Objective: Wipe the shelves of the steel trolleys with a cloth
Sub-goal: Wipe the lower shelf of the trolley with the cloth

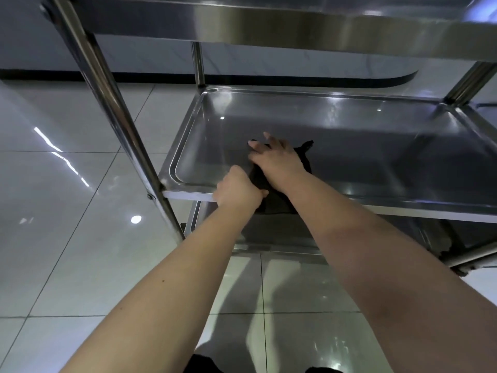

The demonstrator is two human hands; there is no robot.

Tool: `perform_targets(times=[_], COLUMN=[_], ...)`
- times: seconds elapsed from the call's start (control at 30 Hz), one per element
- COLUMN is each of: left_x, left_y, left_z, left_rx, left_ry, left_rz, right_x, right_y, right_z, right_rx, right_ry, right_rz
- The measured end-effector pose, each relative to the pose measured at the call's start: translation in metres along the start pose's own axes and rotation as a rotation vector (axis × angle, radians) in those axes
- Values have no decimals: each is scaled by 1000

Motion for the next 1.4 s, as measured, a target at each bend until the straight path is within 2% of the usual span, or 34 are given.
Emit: perform_targets(times=[0.1, 0.17, 0.23, 0.3, 0.4, 0.53, 0.63, 0.73, 0.87, 1.07, 1.17, 1.3, 1.4], left_x=[-7, -13, -19, -25, -27, 4, 37, 67, 99, 121, 127, 139, 125], left_y=[1, 6, 16, 32, 62, 97, 117, 132, 135, 104, 88, 78, 94], left_z=[2, 9, 21, 33, 50, 56, 32, -20, -123, -267, -325, -388, -425], left_rx=[23, 31, 52, 132, 261, 425, 512, 534, 438, 298, 265, 453, 570], left_ry=[-54, -67, -48, -45, -57, -130, -204, -339, -488, -625, -665, -847, -789], left_rz=[-25, -100, -206, -322, -489, -605, -694, -709, -655, -547, -408, -27, 57], right_x=[4, 7, 12, 26, 61, 125, 184, 242, 315, 384, 398, 394, 358], right_y=[24, 45, 62, 79, 104, 122, 136, 150, 164, 177, 181, 205, 250], right_z=[9, 23, 41, 57, 73, 89, 90, 64, -8, -134, -191, -235, -254], right_rx=[-183, -189, -80, -74, -245, -453, -477, -402, -391, -449, -443, -314, -188], right_ry=[-65, -102, -4, 137, 236, 351, 448, 411, 269, 147, 72, 4, 12], right_rz=[-127, -156, -147, -177, -328, -534, -681, -791, -899, -925, -941, -883, -802])
Point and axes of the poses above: each hand's wrist, its own x-axis away from the middle knuckle, its own z-axis out of the back of the hand, y = z × x, the point moved 3 cm from there along -x, towards the middle knuckle, and after that the axes turned 8 degrees about x, right-handed, at the moved point
